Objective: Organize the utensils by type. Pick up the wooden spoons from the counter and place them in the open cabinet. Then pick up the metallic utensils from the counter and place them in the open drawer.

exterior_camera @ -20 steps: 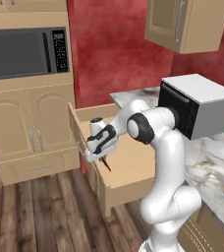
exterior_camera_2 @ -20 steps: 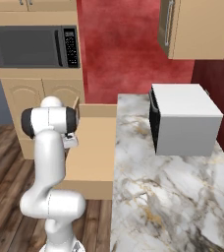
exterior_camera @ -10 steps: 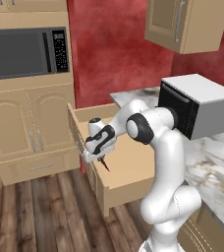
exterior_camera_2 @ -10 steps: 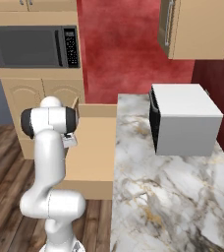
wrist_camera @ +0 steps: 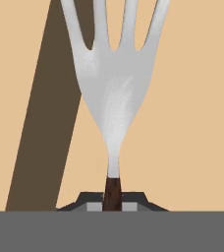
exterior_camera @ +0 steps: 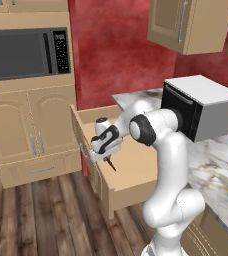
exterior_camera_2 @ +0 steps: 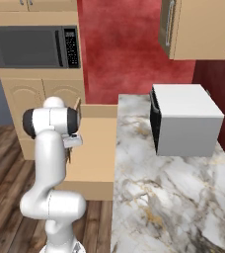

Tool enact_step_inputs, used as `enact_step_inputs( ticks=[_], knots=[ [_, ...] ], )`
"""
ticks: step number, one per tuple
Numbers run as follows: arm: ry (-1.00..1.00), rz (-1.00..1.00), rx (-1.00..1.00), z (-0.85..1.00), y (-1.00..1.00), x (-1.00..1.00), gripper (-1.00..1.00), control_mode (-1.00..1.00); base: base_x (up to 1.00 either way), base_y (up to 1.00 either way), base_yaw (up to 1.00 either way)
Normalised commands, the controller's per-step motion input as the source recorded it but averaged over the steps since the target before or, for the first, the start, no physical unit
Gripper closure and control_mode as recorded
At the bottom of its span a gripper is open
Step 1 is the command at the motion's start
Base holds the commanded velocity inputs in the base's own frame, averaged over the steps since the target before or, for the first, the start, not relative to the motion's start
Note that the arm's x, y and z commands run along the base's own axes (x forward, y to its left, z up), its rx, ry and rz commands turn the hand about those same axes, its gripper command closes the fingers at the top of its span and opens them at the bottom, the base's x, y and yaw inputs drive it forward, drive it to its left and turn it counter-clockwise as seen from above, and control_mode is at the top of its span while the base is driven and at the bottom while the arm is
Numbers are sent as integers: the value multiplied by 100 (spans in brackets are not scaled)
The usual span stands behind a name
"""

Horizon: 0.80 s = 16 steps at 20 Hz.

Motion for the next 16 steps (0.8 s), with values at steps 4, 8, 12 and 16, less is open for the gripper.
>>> enact_step_inputs(
  ticks=[4,8,12,16],
  knots=[
    [0,-6,0,1,-49,16,100,-100,0,0,0],
    [0,-6,2,0,-47,20,100,-100,0,0,0],
    [0,-3,4,0,-43,23,100,-100,0,0,0],
    [0,0,8,0,-26,22,100,-100,0,0,0]
  ],
)
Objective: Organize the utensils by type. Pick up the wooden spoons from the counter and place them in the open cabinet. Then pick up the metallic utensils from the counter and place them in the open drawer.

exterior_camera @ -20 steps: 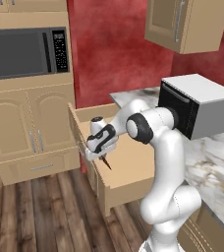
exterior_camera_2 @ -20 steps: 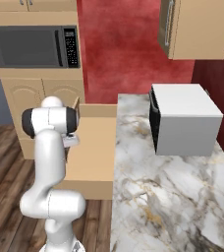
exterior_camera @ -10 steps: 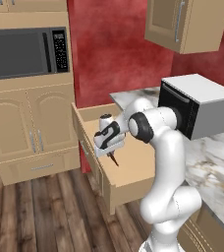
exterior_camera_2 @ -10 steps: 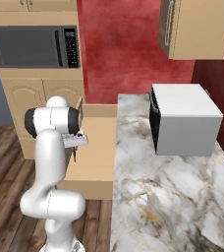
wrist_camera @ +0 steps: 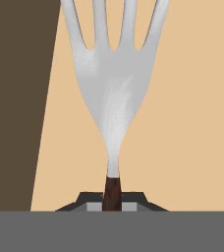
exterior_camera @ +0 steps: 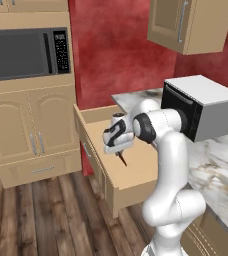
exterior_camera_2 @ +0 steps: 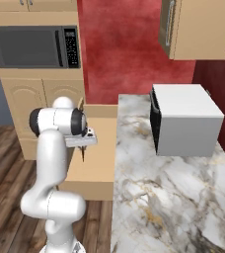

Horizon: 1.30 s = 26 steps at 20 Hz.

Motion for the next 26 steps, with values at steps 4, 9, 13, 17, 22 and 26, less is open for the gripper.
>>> enact_step_inputs(
  ticks=[4,9,13,17,22,26],
  knots=[
    [0,0,8,-3,-21,24,100,-100,0,0,0],
    [0,0,9,-21,-9,22,100,-100,0,0,0],
    [0,0,2,-33,-13,16,100,-100,0,0,0],
    [0,0,0,-30,-14,19,100,-100,0,0,0],
    [0,0,0,-17,-4,19,100,-100,0,0,0],
    [0,0,0,-24,0,15,100,-100,0,0,0]
  ],
)
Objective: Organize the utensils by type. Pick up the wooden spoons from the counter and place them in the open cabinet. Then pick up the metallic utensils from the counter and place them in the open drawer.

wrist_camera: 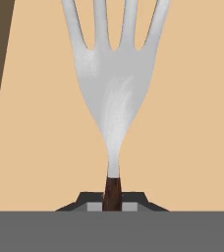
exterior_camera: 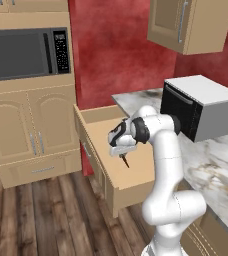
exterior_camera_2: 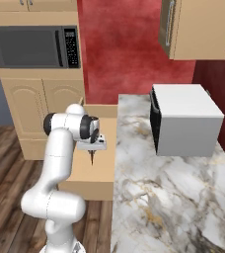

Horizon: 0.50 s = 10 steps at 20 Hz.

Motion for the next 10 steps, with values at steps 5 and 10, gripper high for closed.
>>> enact_step_inputs(
  ticks=[5,10],
  knots=[
    [0,0,0,-30,0,12,-100,-100,0,0,0],
    [0,0,0,-8,-1,8,-100,-100,0,0,0]
  ],
)
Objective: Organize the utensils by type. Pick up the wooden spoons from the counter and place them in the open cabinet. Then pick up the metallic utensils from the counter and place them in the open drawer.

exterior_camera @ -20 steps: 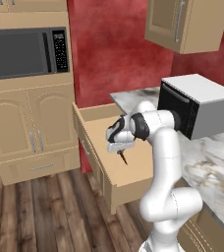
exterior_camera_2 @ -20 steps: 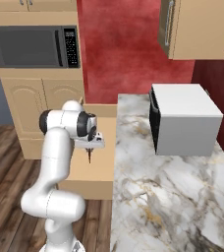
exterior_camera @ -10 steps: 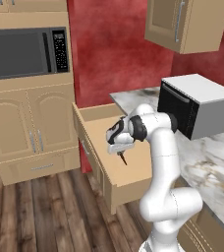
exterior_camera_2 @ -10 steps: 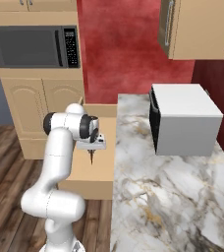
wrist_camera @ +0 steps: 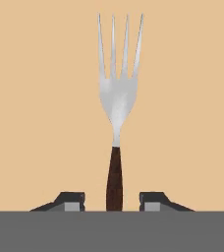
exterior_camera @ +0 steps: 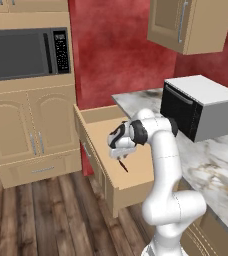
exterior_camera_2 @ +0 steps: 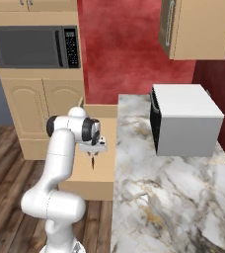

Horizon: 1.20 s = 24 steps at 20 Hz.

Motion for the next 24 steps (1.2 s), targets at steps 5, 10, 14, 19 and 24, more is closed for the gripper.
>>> enact_step_inputs(
  ticks=[5,10,14,19,24],
  knots=[
    [0,0,0,4,-5,0,-100,-100,0,0,0],
    [-5,5,0,52,0,-6,-100,-100,0,0,0],
    [-5,15,2,96,0,-32,-100,-100,0,0,0],
    [-9,11,0,82,0,-49,-100,-100,0,0,0],
    [-5,3,0,61,0,-67,-100,-100,0,0,0]
  ],
)
